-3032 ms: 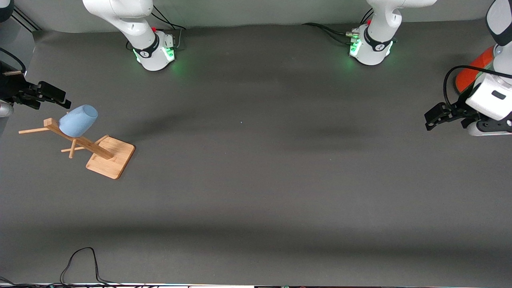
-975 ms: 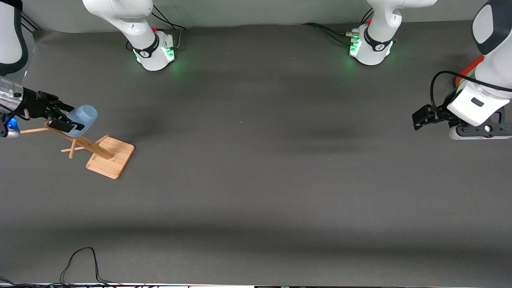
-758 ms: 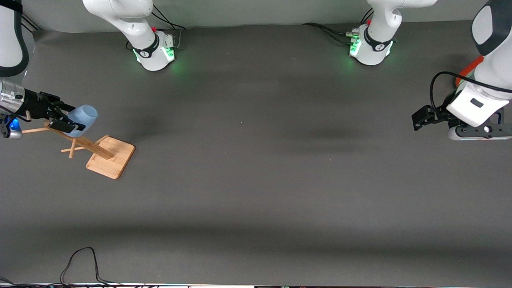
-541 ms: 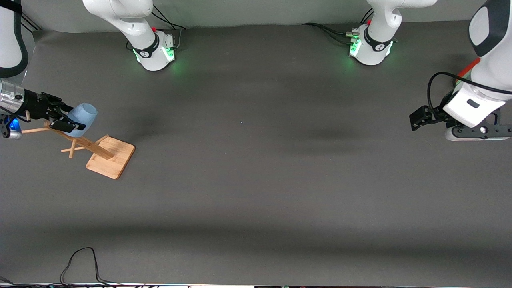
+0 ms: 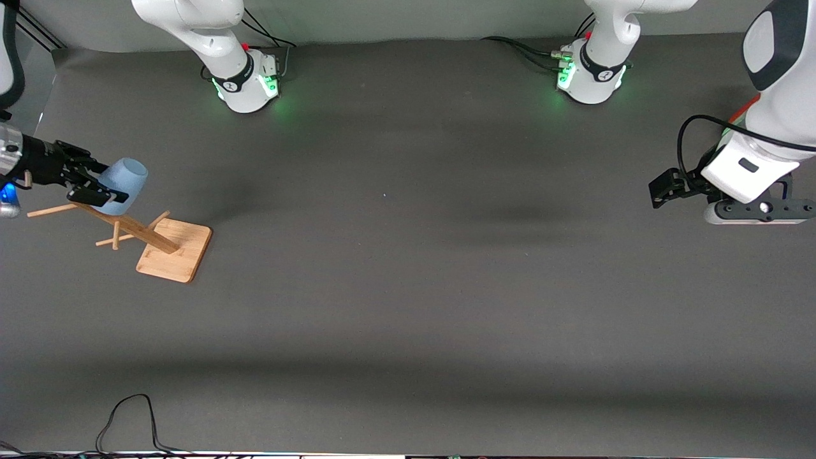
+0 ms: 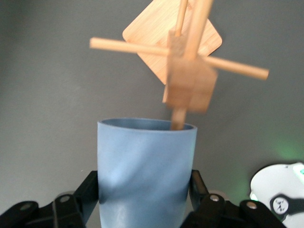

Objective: Rotate and upright cup with both arms
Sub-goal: 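Grasp the blue cup with the right gripper and lift it off the peg, then lay the cup on its side mid-table while the left gripper approaches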

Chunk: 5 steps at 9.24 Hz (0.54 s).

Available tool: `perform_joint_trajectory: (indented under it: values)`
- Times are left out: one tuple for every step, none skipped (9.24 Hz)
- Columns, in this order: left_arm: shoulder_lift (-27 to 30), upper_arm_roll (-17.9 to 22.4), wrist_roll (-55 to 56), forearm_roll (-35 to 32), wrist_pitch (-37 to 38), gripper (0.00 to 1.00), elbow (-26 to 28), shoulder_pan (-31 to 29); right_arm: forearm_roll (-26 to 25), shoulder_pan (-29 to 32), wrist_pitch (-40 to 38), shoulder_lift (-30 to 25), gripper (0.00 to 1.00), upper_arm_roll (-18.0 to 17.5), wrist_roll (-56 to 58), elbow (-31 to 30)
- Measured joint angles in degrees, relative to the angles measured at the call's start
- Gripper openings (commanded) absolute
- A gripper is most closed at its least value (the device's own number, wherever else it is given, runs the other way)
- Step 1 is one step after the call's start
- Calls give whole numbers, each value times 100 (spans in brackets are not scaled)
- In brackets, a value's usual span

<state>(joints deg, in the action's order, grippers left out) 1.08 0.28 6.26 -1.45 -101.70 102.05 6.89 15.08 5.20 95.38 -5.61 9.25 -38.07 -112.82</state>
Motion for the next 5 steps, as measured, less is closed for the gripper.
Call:
perform_joint_trajectory:
  values:
    - [-2,1,0,0,0,100,-3,1,210,-10,-108,-53,57,-315,-494,153]
    - [-5,3,0,0,0,100,-6,2,408,-24,-100,-87,57,-783,-1116,263]
    - [-9,4,0,0,0,100,-11,4,530,-37,2,-91,57,-1349,-1754,363]
    - [-14,5,0,0,0,100,-18,6,550,-53,276,-90,57,-1959,-2387,419]
    - [-20,6,0,0,0,100,-26,7,555,-73,630,-70,57,-2502,-2997,420]
